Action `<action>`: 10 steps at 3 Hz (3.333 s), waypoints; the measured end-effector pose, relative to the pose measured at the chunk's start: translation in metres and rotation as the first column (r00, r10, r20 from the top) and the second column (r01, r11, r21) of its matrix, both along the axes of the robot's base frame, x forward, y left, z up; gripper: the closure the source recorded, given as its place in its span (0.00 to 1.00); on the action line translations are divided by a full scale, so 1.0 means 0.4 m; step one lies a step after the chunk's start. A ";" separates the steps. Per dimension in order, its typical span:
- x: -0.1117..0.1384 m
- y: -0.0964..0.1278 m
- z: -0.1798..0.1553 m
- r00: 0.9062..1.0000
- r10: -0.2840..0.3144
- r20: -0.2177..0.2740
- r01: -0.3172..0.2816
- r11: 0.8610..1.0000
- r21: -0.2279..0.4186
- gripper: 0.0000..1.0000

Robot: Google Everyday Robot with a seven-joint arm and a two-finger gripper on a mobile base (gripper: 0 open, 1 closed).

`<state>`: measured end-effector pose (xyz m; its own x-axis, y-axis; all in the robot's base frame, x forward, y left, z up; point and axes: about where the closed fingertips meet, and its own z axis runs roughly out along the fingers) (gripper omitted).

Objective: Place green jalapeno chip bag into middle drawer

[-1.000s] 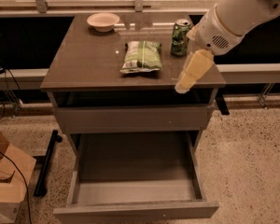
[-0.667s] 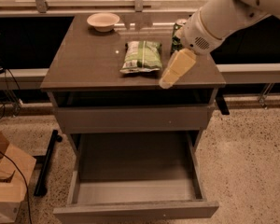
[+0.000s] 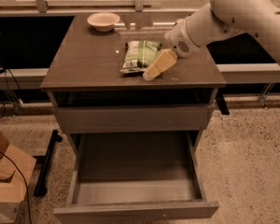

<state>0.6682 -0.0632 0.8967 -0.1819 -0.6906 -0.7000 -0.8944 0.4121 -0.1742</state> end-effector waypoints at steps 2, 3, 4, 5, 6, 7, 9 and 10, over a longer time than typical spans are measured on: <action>0.134 0.032 -0.107 0.999 -0.011 -0.045 0.019 0.984 0.175 0.00; 0.169 0.049 -0.153 0.997 -0.006 -0.082 0.024 0.974 0.226 0.19; 0.173 0.060 -0.170 0.996 0.004 -0.092 0.020 0.967 0.255 0.49; 0.156 0.056 -0.133 0.998 0.009 -0.059 0.008 0.962 0.274 0.73; 0.082 0.069 -0.013 0.996 0.087 0.031 -0.092 0.948 0.305 0.97; -0.030 0.098 0.065 0.969 0.222 0.109 -0.242 0.942 0.231 1.00; -0.319 0.092 0.024 0.919 0.385 0.083 -0.393 0.914 0.106 1.00; -0.445 0.075 -0.103 0.934 0.351 -0.072 -0.348 0.936 0.057 1.00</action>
Offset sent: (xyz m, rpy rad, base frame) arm 0.0858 0.0158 -0.0666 0.2638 0.0721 -0.0288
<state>0.4903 -0.0331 0.8555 0.0091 -0.6904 -0.7234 -0.9934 0.0765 -0.0855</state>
